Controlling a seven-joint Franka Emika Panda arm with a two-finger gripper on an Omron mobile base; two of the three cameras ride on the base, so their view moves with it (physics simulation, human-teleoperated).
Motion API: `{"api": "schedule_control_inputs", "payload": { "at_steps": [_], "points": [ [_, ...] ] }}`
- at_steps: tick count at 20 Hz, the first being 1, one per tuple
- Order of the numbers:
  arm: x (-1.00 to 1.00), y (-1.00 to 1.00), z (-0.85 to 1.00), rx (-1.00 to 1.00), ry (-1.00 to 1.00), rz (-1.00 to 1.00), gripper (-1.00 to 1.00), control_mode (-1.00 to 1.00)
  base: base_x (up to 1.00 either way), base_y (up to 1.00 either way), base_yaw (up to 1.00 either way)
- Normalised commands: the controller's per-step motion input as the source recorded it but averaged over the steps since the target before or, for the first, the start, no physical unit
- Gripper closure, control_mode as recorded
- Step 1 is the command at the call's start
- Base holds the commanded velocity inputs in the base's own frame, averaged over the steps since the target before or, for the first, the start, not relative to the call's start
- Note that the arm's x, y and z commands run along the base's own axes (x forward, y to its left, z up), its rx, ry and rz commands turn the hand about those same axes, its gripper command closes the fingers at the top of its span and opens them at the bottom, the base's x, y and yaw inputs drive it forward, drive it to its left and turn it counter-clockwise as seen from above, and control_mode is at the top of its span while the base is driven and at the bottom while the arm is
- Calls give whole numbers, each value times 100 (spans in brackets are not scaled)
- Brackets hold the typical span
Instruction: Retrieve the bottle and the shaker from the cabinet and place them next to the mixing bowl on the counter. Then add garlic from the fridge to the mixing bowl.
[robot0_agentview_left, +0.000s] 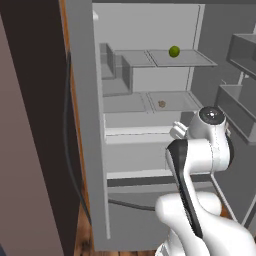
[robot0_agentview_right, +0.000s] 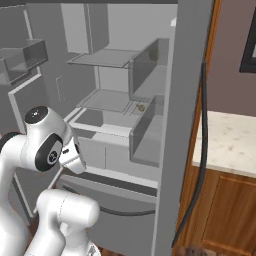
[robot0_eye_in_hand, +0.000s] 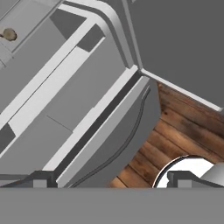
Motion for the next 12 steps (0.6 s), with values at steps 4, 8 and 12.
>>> {"api": "schedule_control_inputs", "payload": {
  "at_steps": [4, 8, 12],
  "points": [
    [0, 0, 0, 0, 0, 0, -100, 100, 12, 23, -7],
    [0, 0, 0, 0, 0, 0, -100, 100, 3, 9, -1],
    [0, 0, 1, -7, -8, 0, -100, -100, 0, 0, 0]
  ]
}}
